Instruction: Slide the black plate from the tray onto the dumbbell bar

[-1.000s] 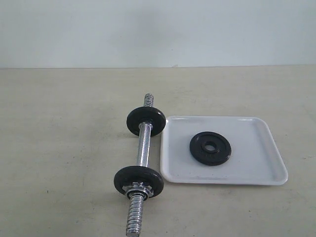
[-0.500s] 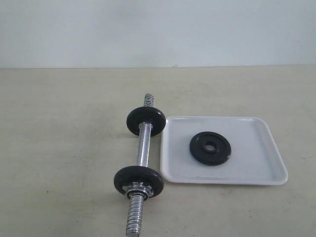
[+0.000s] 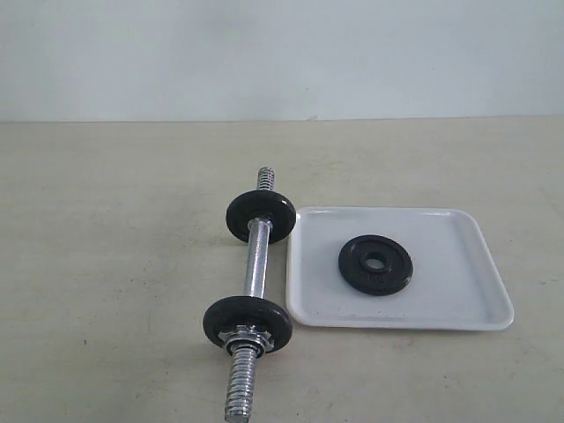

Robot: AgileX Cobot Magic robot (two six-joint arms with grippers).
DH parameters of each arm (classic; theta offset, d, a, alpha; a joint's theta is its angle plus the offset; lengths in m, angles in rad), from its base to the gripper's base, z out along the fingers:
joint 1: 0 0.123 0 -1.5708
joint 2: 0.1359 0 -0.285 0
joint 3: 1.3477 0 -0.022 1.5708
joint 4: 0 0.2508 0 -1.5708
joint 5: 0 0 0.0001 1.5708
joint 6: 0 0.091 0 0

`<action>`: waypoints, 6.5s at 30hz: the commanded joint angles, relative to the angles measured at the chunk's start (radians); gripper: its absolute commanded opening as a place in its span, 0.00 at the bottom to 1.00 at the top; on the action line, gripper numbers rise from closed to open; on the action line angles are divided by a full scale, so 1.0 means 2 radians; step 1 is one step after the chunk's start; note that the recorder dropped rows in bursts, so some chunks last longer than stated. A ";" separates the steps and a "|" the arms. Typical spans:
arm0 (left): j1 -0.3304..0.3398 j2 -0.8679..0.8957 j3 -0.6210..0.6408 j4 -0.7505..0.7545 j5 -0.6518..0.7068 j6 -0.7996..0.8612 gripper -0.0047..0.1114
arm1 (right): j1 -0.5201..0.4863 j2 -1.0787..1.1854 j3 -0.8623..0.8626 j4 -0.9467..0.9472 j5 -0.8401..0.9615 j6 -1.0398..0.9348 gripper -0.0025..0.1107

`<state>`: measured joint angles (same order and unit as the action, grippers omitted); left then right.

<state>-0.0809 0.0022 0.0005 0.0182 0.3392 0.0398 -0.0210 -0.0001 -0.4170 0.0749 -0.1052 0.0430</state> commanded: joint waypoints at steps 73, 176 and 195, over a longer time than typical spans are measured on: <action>-0.002 0.431 -0.363 0.814 -0.543 -1.071 0.79 | 0.000 0.202 -0.201 0.137 0.321 -0.123 0.94; -0.269 1.013 -0.521 0.821 -0.158 -1.065 0.65 | 0.000 0.211 -0.201 0.162 0.418 -0.161 0.94; -0.267 1.017 -0.521 0.829 -0.118 -1.014 0.57 | 0.000 0.211 -0.201 0.162 0.421 -0.161 0.94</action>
<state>-0.6133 2.0335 -1.0347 1.6740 0.0846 -2.0116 -0.0210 0.4192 -0.8148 0.3979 0.7343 -0.2757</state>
